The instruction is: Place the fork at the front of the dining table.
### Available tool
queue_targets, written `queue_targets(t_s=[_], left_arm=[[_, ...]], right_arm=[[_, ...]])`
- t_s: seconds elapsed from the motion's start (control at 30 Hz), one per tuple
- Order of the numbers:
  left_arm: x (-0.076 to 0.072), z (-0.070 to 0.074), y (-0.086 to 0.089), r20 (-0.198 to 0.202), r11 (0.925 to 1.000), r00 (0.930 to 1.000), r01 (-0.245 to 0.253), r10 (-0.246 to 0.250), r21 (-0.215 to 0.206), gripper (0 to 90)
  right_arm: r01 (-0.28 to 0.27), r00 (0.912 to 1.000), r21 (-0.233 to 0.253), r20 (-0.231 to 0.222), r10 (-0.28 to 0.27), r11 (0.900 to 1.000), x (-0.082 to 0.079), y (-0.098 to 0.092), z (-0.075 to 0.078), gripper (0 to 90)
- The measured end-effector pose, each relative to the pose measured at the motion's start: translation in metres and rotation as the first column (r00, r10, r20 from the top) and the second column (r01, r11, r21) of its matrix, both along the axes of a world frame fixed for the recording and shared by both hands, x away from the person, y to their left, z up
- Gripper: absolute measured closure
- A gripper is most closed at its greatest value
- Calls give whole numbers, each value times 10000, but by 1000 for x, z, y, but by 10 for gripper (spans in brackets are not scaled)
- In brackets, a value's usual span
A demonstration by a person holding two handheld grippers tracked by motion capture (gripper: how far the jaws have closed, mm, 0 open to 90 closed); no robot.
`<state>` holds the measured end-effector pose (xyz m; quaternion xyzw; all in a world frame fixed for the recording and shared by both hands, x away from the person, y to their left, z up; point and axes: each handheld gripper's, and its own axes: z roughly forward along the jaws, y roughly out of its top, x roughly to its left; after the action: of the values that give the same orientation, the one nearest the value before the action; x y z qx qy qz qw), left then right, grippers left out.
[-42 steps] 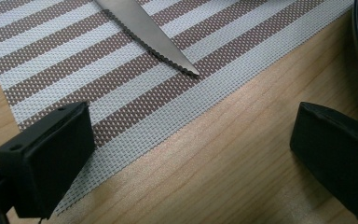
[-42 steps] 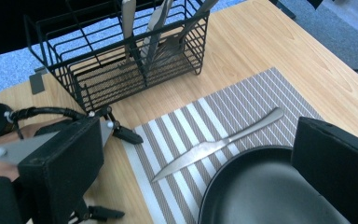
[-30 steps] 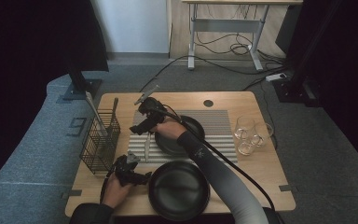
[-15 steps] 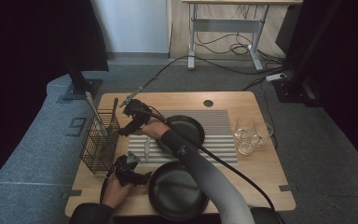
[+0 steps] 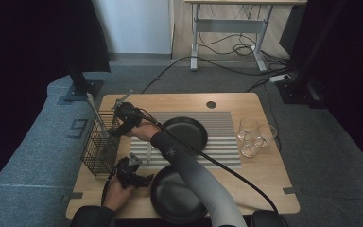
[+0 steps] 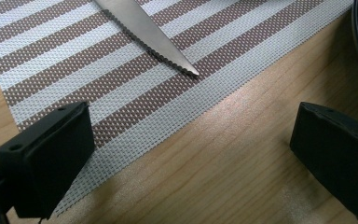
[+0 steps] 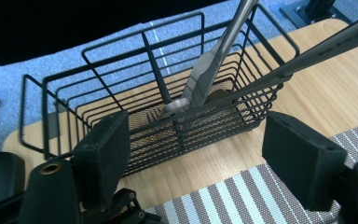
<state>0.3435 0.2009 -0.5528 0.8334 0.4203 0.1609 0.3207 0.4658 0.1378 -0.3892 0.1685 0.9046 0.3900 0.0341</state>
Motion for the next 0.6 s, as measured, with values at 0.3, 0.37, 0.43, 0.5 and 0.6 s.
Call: queue_targets(t_s=[0.3,0.37,0.43,0.5,0.6], left_arm=[[0,0,0,-3,10000,10000,-4,4,-3,0],[0,0,0,-17,10000,10000,-16,16,-1,0],[0,0,0,-13,10000,10000,0,0,-6,0],[0,0,0,-9,10000,10000,-3,3,9,0],[0,0,0,-4,10000,10000,-27,27,-29,0]], right_arm=[[-11,9992,22,-388,12,10000,3,12,-10,470],[-10,9990,-29,-440,9,10000,4,13,-12,539],[-31,9992,-81,-398,28,10000,3,14,-13,577],[-82,9988,57,-477,85,10000,2,14,-13,627],[-181,9994,22,-298,182,9998,-1,17,-13,698]])
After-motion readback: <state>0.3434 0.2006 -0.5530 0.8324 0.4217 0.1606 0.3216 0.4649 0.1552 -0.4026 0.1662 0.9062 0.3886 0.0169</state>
